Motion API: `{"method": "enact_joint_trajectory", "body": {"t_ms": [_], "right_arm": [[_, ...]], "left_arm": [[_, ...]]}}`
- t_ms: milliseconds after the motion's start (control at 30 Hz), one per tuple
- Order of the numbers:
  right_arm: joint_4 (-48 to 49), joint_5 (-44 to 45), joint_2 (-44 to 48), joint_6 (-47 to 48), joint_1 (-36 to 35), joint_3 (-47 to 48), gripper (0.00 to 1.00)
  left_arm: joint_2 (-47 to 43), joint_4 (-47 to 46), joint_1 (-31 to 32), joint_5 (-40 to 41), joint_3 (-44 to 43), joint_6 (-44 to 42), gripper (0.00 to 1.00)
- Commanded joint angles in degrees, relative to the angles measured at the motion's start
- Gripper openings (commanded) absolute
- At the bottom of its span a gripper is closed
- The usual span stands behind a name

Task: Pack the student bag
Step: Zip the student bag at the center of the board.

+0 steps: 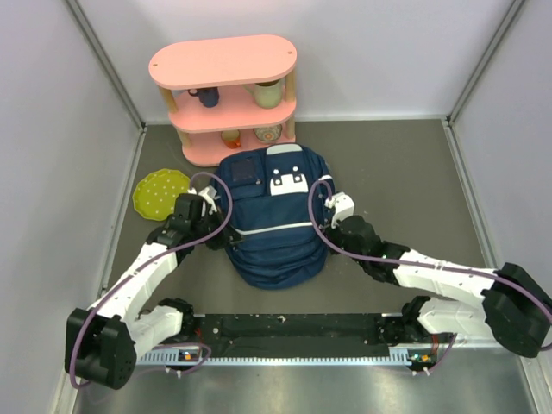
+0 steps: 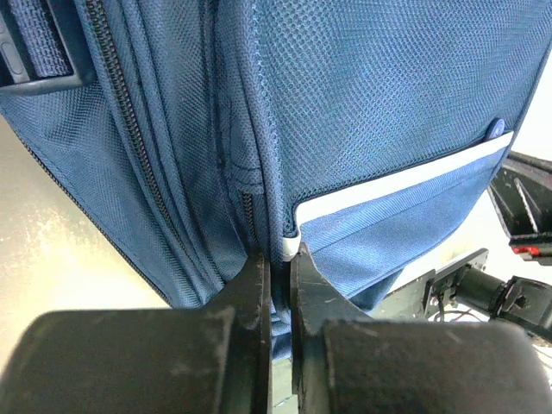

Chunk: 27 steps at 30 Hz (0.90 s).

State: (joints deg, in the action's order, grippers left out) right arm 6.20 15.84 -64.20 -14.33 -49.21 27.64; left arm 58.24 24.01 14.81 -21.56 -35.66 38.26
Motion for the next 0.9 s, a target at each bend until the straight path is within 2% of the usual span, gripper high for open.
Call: {"method": "enact_joint_trajectory", "body": {"t_ms": [0, 233, 467, 567, 733, 867], "right_arm": [[8.3, 9.9, -2.9, 3.2, 5.3, 2.1, 0.00], [19.1, 4.6, -9.9, 6.9, 10.1, 7.1, 0.00], [17.5, 4.3, -12.8, 6.8, 10.2, 10.1, 0.00], [13.4, 7.4, -10.6, 5.0, 10.5, 8.7, 0.00], [9.7, 7.0, 2.5, 0.2, 10.6, 0.1, 0.00], [2.3, 7.8, 12.9, -2.3, 10.6, -3.3, 0.00]], "left_arm": [[-0.2, 4.0, -1.9, 6.0, -2.4, -7.1, 0.00], [1.5, 3.9, -1.9, 3.5, -2.4, -9.3, 0.00], [3.3, 2.7, -1.9, -0.5, -2.7, -10.4, 0.00], [2.8, -0.2, -1.9, -3.9, -2.0, -10.5, 0.00], [3.7, -4.9, -0.9, -10.5, -2.7, -9.2, 0.00], [5.2, -5.9, 5.2, -7.8, -4.3, -7.9, 0.00]]}}
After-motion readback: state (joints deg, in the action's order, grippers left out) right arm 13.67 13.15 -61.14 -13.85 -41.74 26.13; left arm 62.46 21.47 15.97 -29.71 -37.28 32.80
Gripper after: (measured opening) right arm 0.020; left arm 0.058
